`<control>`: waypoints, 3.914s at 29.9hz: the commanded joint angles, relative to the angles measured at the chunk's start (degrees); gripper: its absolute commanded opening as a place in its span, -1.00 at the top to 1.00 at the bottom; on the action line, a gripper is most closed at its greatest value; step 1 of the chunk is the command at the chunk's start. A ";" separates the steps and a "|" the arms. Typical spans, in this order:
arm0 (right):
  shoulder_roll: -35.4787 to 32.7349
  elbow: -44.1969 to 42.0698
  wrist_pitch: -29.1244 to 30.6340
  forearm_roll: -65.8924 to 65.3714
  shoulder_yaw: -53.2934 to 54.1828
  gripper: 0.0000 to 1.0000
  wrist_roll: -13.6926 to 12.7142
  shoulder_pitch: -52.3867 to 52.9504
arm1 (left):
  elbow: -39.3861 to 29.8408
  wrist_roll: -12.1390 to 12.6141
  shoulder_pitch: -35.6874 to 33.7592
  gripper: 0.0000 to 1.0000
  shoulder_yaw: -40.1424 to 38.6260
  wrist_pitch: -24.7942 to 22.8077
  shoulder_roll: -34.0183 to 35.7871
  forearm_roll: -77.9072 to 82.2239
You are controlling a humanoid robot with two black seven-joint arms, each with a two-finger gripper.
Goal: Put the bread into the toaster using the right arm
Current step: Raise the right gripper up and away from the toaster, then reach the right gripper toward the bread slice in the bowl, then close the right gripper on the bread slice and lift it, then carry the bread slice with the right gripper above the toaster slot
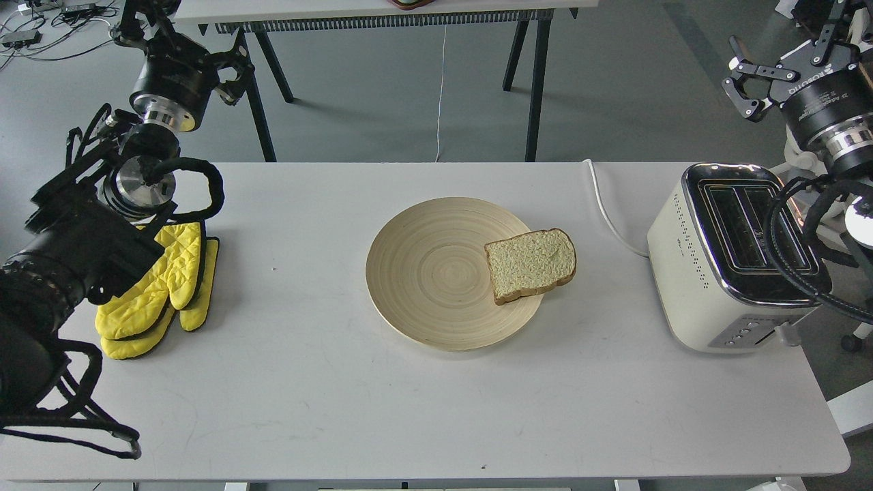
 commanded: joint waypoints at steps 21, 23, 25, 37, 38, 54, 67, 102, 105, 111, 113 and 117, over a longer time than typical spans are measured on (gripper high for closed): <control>-2.67 8.45 -19.34 -39.71 -47.48 -0.90 -0.60 17.36 | 0.01 -0.08 -0.03 -1.00 0.13 0.00 -0.49 0.00; -0.04 7.66 -19.96 -41.12 -49.24 -0.86 -0.77 17.19 | 0.01 -0.08 -0.03 -1.00 0.21 0.00 -0.49 0.00; 2.60 5.82 -20.04 -42.27 -51.35 -0.86 -0.95 17.10 | 0.01 -0.08 -0.03 -1.00 0.21 0.00 -0.49 0.00; 10.61 -3.77 -20.22 -46.31 -59.88 -0.69 -7.63 15.87 | 0.01 -0.08 -0.03 -1.00 0.30 0.00 -0.58 0.00; 11.22 -4.21 -20.22 -46.31 -59.97 -0.67 -7.72 15.70 | 0.01 -0.08 -0.03 -1.00 0.30 0.00 -0.58 0.00; 16.32 -6.85 -20.22 -46.23 -59.97 -0.11 -11.23 12.62 | 0.01 -0.08 -0.03 -1.00 0.30 0.00 -0.58 0.00; 15.71 -6.14 -20.05 -45.70 -59.80 0.98 -13.08 12.62 | 0.01 -0.08 -0.03 -1.00 0.30 0.00 -0.67 0.00; -39.21 27.87 -9.15 -63.88 -62.43 0.99 -16.07 39.25 | 0.01 -0.08 -0.03 -1.00 0.30 0.00 -0.76 0.00; -42.11 29.10 -9.06 -66.52 -62.52 0.99 -15.89 38.37 | 0.01 -0.08 -0.03 -1.00 0.30 0.00 -0.76 0.00; -42.47 29.36 -9.06 -68.11 -62.34 0.99 -15.89 33.98 | 0.01 -0.08 -0.03 -1.00 0.30 0.00 -0.76 0.00; -42.47 29.36 -9.15 -68.11 -62.35 0.99 -15.89 33.28 | 0.01 -0.08 -0.03 -1.00 0.30 0.00 -0.76 0.00; -41.86 29.36 -9.23 -67.67 -62.35 0.99 -15.89 32.83 | 0.01 -0.08 -0.03 -1.00 0.30 0.00 -0.84 0.00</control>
